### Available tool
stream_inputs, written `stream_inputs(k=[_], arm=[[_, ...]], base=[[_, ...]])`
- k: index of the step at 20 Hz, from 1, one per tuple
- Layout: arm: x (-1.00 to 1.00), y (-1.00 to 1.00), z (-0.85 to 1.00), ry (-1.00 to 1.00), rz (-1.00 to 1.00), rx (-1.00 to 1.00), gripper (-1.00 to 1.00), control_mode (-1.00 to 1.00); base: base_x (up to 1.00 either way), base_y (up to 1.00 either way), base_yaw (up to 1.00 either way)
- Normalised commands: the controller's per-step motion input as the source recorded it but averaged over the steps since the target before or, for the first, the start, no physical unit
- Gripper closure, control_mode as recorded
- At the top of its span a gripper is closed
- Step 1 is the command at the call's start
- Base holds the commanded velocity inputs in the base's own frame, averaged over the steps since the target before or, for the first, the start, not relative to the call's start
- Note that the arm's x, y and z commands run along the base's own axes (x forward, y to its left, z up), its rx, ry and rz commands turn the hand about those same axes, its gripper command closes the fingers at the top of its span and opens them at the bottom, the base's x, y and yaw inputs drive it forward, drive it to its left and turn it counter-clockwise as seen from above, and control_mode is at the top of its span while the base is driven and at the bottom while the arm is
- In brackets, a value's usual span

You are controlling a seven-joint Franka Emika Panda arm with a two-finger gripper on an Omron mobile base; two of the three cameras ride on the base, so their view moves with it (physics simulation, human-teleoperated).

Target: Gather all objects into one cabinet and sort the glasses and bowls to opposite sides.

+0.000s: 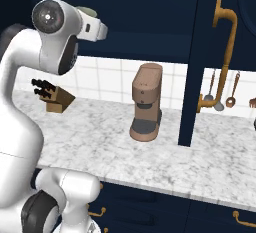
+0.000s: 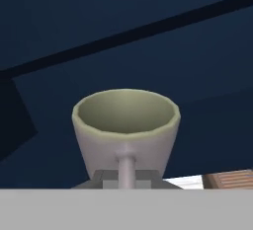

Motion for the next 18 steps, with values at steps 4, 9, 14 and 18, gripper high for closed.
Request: stream_inputs(k=[4,9,14,18], arm=[[-1.00,-0.01,0.00,-0.02,0.03,-0.05,1.00,-1.00],[0.00,0.00,0.00,0.00,0.00,0.00,1.00,1.00],[0.00,0.00,0.00,0.00,0.00,0.00,1.00,1.00],[0.00,0.00,0.00,0.00,0.00,0.00,1.00,1.00]], base=[[0.00,0.00,0.00],[-1.00,-0.05,0.05],[-1.00,-0.31,0.22],[-0.95,-0.51,0.62]])
